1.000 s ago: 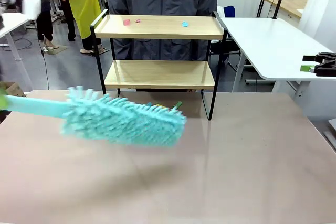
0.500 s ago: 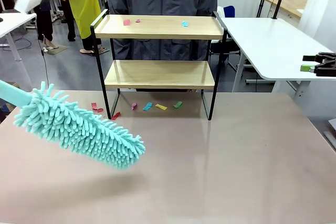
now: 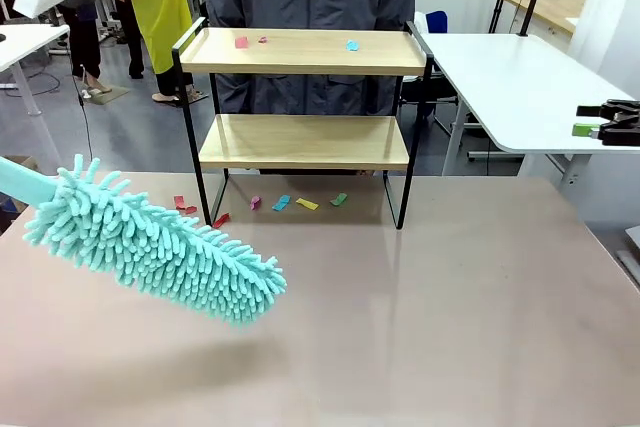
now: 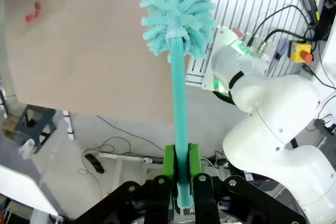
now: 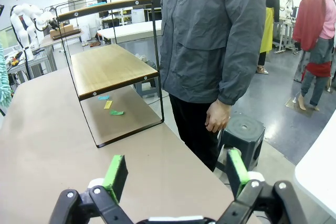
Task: Clean the shelf.
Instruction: Clean the specific section of the Shelf indicated by the human with the Duster.
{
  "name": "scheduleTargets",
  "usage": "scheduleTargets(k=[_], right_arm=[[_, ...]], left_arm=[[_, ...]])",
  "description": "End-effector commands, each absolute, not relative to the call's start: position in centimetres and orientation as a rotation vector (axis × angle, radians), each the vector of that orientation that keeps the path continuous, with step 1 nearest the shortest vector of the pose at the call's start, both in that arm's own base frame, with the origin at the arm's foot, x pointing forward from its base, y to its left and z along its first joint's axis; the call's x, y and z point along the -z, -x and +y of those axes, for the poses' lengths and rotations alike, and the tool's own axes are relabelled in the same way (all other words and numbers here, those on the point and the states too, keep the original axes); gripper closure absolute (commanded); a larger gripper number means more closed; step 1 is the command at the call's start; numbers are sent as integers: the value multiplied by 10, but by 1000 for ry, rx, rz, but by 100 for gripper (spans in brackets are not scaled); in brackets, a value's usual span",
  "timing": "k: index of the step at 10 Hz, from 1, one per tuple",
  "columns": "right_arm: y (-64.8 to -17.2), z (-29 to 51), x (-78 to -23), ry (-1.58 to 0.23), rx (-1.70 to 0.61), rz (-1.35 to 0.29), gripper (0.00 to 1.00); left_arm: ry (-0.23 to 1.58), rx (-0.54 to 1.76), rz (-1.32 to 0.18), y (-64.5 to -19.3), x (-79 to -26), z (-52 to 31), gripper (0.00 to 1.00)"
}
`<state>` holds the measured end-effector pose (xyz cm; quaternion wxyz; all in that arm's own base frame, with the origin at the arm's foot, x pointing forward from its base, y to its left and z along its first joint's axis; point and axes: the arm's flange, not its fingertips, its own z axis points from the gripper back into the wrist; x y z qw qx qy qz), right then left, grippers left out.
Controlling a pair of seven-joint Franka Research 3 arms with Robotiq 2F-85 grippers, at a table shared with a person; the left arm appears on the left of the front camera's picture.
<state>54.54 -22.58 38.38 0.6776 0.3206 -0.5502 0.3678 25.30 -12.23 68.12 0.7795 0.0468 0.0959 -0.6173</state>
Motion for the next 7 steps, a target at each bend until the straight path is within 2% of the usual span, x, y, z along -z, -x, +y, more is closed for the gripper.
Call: scheduleTargets(k=[1, 7], right_arm=[[-546, -224, -387, -720, -832, -1240, 0], [-546, -224, -387, -720, -832, -1240, 0]], left_arm=[[-81, 1329, 204, -251, -676, -120, 87], [-81, 1329, 204, -251, -676, -120, 87]])
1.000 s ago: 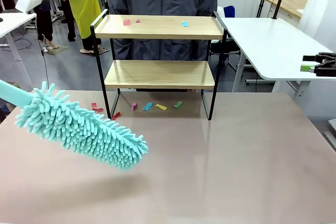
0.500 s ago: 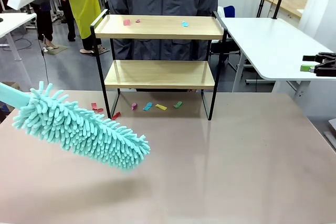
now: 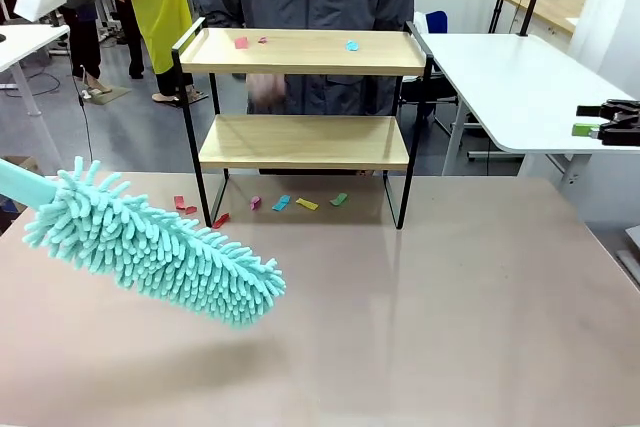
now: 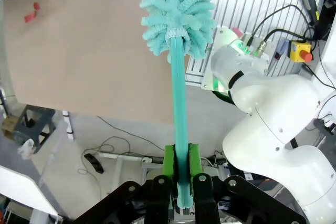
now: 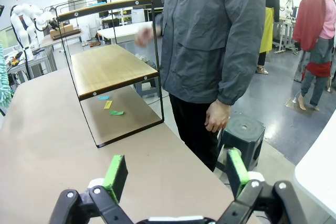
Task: Clean the shelf.
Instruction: Clean the specific section of the Shelf indicated by the human with the Duster.
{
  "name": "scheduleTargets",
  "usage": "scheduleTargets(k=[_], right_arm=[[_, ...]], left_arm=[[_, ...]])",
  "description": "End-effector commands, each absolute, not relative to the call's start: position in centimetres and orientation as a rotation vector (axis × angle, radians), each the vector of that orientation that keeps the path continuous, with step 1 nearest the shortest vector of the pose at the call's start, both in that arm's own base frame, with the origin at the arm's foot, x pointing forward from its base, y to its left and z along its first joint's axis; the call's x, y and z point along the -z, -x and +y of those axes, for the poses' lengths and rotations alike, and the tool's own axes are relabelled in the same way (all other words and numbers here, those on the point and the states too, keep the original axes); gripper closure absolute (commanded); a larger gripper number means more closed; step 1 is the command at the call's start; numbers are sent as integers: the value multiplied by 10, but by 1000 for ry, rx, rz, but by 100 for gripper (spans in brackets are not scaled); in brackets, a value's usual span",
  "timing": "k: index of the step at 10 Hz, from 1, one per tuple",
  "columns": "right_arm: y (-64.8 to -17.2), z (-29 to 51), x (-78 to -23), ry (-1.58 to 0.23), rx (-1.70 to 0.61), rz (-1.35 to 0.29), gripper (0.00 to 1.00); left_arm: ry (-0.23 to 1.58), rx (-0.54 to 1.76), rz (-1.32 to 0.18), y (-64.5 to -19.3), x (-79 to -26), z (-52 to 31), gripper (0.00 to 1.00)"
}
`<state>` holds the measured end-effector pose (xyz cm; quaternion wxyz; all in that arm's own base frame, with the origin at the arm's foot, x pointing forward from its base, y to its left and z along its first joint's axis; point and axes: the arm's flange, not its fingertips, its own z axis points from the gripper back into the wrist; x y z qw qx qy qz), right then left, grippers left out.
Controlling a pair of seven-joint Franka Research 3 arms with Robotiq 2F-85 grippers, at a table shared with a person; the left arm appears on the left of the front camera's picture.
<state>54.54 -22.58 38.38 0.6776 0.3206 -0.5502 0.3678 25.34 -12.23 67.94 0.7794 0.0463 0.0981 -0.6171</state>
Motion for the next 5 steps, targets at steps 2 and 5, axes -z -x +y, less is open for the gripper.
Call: scheduleTargets(k=[2, 5], right_arm=[[-546, -224, -387, -720, -832, -1240, 0], [-546, -224, -387, -720, -832, -1240, 0]], left_arm=[[-81, 1329, 204, -251, -676, -120, 87], [-81, 1329, 204, -251, -676, -120, 87]])
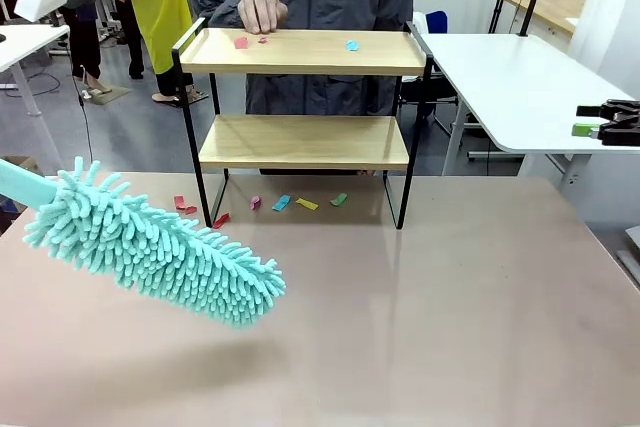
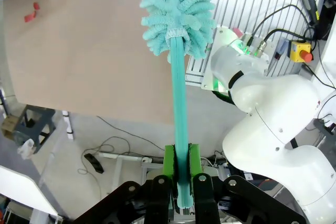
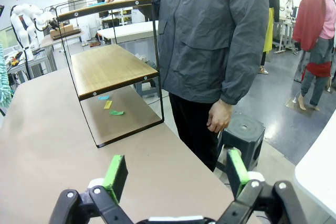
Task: Clean the shelf.
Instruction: Clean the specific section of the Shelf indicated by the human with the Duster.
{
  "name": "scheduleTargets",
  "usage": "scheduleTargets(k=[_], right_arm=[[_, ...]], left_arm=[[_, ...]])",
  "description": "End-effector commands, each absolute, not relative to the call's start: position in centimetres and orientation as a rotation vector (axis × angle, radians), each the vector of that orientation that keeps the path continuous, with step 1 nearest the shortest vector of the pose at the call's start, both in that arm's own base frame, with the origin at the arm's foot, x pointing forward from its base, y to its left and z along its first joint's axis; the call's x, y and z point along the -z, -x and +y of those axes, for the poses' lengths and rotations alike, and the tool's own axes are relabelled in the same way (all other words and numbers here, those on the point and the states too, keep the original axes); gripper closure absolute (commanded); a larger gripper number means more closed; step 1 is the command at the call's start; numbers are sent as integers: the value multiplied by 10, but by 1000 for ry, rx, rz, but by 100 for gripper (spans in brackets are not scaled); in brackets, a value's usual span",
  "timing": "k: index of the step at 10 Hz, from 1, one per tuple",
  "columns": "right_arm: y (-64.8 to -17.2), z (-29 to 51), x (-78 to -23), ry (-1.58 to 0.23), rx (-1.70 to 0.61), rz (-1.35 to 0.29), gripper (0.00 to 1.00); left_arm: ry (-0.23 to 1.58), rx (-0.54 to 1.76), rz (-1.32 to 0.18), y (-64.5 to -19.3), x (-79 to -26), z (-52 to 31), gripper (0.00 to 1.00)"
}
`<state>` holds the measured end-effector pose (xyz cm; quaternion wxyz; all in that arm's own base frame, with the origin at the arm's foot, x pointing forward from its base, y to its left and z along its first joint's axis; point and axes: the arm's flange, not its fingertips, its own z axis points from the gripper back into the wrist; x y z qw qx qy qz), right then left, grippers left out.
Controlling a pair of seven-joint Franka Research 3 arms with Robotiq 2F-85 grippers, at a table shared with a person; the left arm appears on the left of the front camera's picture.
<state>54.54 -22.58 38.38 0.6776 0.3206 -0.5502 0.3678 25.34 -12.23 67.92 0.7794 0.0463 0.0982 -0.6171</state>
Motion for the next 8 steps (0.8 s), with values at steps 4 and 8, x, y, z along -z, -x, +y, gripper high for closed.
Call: scheduleTargets(k=[4, 8], right_arm=[[-546, -224, -387, -720, -832, -1240, 0], [-546, -224, -387, -720, -832, -1240, 0]], left_arm=[[-81, 1329, 204, -251, -676, -120, 87], [-81, 1329, 204, -251, -676, -120, 87]])
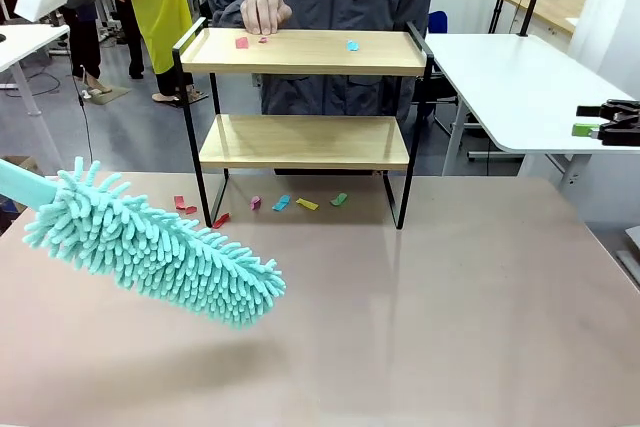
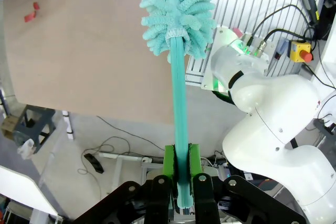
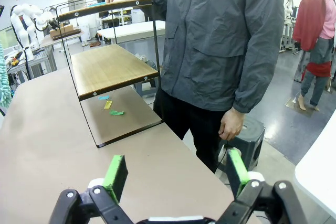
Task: Clean the shelf.
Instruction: Clean the specific section of the Shelf indicated by the human with the Duster.
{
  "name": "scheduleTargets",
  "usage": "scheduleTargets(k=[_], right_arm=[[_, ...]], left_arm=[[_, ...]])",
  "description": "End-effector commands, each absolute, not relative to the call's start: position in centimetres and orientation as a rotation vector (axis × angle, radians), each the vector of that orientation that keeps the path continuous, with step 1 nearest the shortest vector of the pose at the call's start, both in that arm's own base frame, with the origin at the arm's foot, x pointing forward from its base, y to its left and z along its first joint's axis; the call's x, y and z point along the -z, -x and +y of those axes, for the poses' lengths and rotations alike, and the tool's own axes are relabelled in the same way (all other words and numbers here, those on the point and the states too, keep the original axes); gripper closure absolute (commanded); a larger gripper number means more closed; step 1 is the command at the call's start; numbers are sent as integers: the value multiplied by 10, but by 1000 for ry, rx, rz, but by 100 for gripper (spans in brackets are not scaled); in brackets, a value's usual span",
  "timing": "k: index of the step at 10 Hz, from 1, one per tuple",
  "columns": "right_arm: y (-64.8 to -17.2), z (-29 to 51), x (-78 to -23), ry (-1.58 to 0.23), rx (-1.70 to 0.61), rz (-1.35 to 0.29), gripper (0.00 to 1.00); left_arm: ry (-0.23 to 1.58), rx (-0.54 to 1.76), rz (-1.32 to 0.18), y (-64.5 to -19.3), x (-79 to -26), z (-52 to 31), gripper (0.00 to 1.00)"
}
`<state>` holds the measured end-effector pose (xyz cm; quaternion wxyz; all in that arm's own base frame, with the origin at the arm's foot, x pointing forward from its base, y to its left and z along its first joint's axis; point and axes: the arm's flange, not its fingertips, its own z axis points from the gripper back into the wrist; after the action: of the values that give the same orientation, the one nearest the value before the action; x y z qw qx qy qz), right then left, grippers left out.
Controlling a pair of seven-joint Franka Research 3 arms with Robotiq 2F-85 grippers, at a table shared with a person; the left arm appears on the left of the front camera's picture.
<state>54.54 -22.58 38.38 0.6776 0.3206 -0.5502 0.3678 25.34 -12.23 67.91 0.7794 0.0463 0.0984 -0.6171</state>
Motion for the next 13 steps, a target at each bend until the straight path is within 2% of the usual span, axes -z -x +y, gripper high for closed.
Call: scheduleTargets(k=[1, 3, 6, 8, 11, 13], right_arm=[[-546, -224, -387, -720, -832, -1240, 0], [-546, -224, -387, -720, -832, -1240, 0], [-546, -224, -387, -720, -832, -1240, 0], [-546, -224, -387, -720, -832, -1240, 0], [-546, -224, -387, -720, -832, -1240, 0], [-546, -224, -387, -720, -832, -1240, 0]], left_arm=[[-81, 1329, 204, -251, -676, -120, 87], [-100, 1334, 213, -253, -679, -122, 87], [191, 1286, 95, -279, -703, -165, 87], [336, 1199, -13, -281, -740, -196, 87], [445, 976, -147, -273, -804, -256, 87], [400, 741, -166, -268, -830, -294, 87]])
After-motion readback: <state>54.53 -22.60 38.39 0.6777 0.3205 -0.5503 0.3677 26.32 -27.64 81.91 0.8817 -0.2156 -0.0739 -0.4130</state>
